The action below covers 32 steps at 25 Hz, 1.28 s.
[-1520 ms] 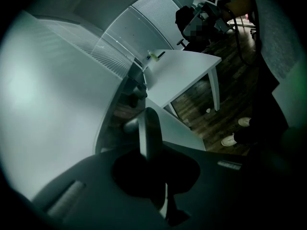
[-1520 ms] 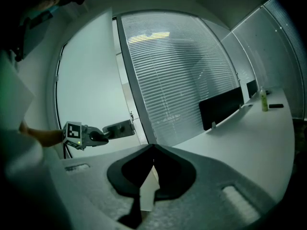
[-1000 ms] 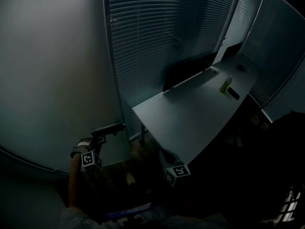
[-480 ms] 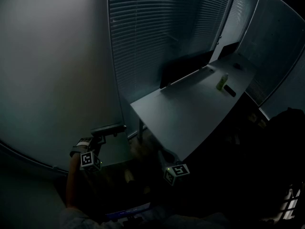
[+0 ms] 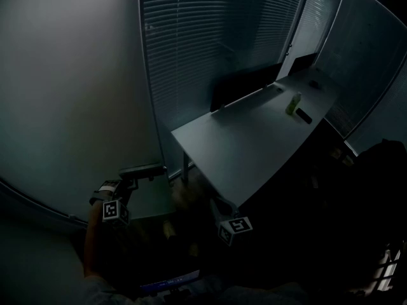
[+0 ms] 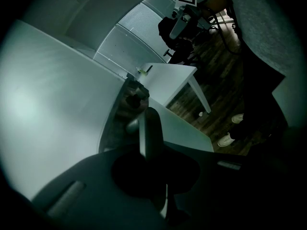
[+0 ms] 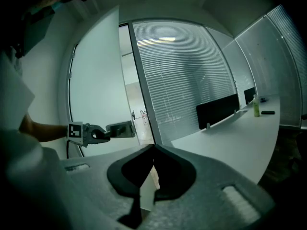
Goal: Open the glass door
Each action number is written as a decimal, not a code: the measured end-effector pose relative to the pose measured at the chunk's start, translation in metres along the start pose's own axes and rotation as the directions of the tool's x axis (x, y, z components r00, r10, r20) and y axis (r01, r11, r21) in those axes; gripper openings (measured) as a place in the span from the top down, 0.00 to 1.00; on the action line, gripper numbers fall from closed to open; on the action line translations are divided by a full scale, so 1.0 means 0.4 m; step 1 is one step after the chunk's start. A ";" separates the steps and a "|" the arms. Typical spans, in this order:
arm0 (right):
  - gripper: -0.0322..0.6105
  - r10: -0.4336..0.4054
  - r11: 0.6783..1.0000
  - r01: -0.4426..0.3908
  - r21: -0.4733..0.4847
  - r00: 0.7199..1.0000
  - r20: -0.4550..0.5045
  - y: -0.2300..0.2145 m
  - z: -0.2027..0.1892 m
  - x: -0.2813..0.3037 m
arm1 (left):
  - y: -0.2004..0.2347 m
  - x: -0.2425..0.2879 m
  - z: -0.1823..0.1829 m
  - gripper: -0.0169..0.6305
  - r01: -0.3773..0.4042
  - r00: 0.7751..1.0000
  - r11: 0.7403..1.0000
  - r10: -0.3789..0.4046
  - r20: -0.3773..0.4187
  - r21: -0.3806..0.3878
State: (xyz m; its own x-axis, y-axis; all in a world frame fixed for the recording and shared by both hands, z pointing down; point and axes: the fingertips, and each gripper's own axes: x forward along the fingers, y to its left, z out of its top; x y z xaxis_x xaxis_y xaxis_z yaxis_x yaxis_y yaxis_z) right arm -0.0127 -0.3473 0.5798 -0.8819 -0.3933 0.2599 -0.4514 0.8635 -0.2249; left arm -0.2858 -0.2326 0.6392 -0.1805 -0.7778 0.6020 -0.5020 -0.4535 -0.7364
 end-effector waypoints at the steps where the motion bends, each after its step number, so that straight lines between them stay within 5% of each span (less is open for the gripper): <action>1: 0.95 0.002 1.000 -0.002 -0.002 1.000 -0.002 0.002 -0.004 -0.006 | -0.001 -0.004 0.003 0.97 -0.004 1.000 1.000 0.004 0.006 0.006; 19: 0.95 -0.018 0.999 0.019 -0.033 1.000 0.013 0.059 -0.019 -0.093 | -0.097 -0.092 0.036 0.97 0.024 0.999 0.999 -0.026 0.039 0.037; 32: 0.95 -0.128 0.992 0.128 0.014 0.991 0.028 0.149 -0.068 -0.179 | -0.151 -0.140 0.046 0.97 0.033 0.994 0.997 -0.040 0.098 0.071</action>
State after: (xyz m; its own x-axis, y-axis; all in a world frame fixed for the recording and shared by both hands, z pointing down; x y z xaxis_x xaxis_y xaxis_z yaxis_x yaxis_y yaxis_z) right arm 0.0271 -0.2592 0.5734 -0.8201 -0.5097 0.2601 -0.5625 0.8015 -0.2028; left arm -0.2298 -0.1697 0.6444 -0.0763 -0.7980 0.5978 -0.4466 -0.5087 -0.7360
